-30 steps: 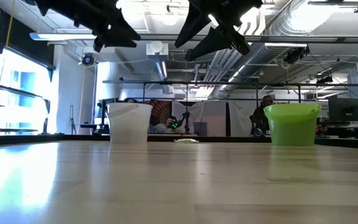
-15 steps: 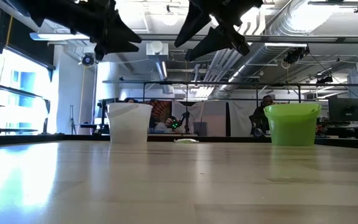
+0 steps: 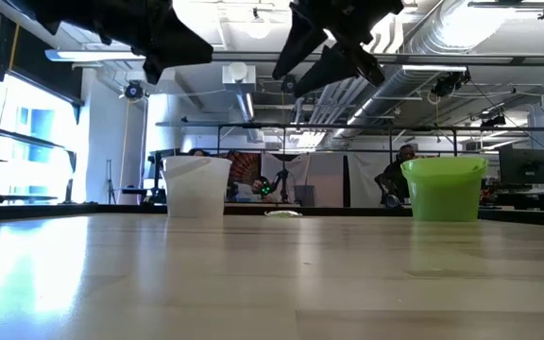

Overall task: Sort candy by brand, put in halloween buckets
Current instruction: Put the green gummy into the white bucket

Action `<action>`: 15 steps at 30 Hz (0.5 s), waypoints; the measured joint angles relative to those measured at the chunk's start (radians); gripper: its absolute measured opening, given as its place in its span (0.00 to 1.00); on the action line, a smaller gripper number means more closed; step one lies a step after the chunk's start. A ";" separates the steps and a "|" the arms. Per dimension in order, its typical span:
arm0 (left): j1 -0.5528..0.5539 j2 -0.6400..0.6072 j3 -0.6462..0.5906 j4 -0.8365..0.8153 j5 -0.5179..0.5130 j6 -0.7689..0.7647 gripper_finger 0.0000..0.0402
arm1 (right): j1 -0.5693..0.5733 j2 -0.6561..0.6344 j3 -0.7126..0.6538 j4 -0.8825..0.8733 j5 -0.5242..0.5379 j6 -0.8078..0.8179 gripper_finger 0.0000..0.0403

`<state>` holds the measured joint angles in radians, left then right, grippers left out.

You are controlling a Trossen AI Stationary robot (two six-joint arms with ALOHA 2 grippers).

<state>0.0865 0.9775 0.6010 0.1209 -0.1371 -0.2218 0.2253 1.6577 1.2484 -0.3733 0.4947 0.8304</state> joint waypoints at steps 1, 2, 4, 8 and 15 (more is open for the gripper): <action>-0.003 -0.001 0.000 0.002 0.000 -0.010 0.18 | -0.002 0.000 0.000 -0.012 -0.007 0.004 0.42; -0.004 -0.001 0.000 0.002 0.000 -0.016 0.16 | -0.009 0.000 0.000 -0.020 -0.020 0.003 0.42; -0.004 0.000 0.000 -0.003 0.001 -0.019 0.13 | -0.028 0.000 0.000 -0.036 -0.061 0.000 0.42; -0.004 0.000 0.000 -0.001 0.000 -0.012 0.08 | -0.092 0.000 0.000 -0.055 -0.095 -0.047 0.41; -0.004 0.000 0.000 -0.003 0.000 -0.011 0.00 | -0.240 0.000 0.000 -0.087 -0.133 -0.169 0.36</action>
<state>0.0830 0.9779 0.6010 0.1182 -0.1370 -0.2331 -0.0152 1.6577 1.2484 -0.4598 0.3619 0.6615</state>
